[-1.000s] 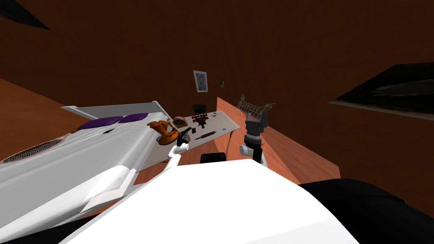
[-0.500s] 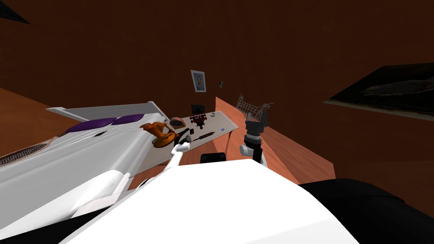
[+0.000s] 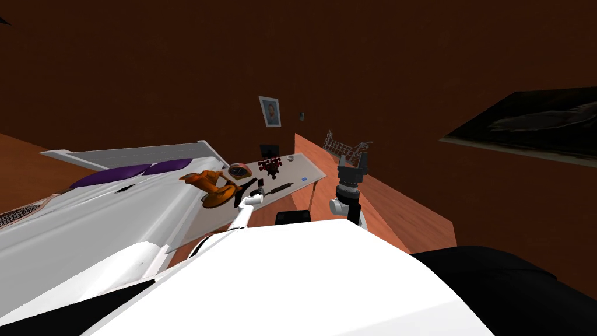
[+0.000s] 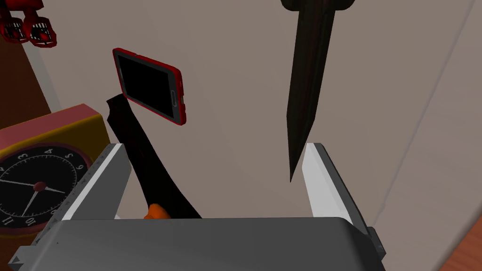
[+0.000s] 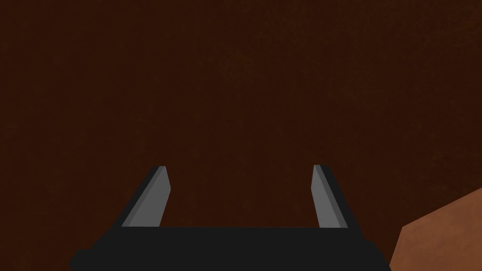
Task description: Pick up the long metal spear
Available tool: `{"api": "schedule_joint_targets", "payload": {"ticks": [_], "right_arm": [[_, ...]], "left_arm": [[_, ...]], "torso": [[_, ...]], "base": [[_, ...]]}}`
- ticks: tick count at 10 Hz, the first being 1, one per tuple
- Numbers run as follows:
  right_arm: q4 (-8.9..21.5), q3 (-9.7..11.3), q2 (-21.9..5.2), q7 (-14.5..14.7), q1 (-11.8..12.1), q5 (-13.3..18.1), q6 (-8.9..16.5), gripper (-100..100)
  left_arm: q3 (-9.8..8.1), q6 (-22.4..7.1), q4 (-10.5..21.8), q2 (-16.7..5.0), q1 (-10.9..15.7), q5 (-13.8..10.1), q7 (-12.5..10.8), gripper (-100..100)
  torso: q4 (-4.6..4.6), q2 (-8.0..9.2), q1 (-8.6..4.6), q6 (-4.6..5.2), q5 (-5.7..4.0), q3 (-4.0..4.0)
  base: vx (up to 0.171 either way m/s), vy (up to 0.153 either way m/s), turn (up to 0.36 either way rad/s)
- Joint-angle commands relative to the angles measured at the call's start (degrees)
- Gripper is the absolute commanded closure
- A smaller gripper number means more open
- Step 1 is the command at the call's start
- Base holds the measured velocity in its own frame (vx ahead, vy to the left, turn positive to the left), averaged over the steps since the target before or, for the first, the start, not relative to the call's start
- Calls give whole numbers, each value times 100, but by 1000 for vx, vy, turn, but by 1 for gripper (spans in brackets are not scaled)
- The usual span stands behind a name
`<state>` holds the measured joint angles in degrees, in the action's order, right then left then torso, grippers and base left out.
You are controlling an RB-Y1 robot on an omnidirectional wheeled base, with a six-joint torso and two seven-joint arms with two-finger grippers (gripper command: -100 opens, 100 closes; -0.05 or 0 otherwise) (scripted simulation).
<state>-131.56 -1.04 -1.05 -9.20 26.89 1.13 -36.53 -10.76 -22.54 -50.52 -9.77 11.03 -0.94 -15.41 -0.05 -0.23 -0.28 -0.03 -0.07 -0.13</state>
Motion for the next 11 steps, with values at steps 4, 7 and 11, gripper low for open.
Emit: {"api": "schedule_joint_targets", "payload": {"ticks": [4, 7, 11], "right_arm": [[0, 0, 0, 0, 0, 0, 0, 0], [0, 0, 0, 0, 0, 0, 0, 0], [0, 0, 0, 0, 0, 0, 0, 0]], "left_arm": [[-28, -233, 541, 18, 286, 24, -92, -100], [-49, -577, 1159, 5, 763, 34, -228, -100], [-59, -827, 1780, -28, 1147, 50, -336, -100]], "torso": [[1, 8, 4, -2, 0, 4], [0, 4, -2, -1, 0, 2], [-1, 1, 0, -2, -1, 0]], "base": [[32, -51, -14], [46, -73, -31], [54, -80, -11]]}}
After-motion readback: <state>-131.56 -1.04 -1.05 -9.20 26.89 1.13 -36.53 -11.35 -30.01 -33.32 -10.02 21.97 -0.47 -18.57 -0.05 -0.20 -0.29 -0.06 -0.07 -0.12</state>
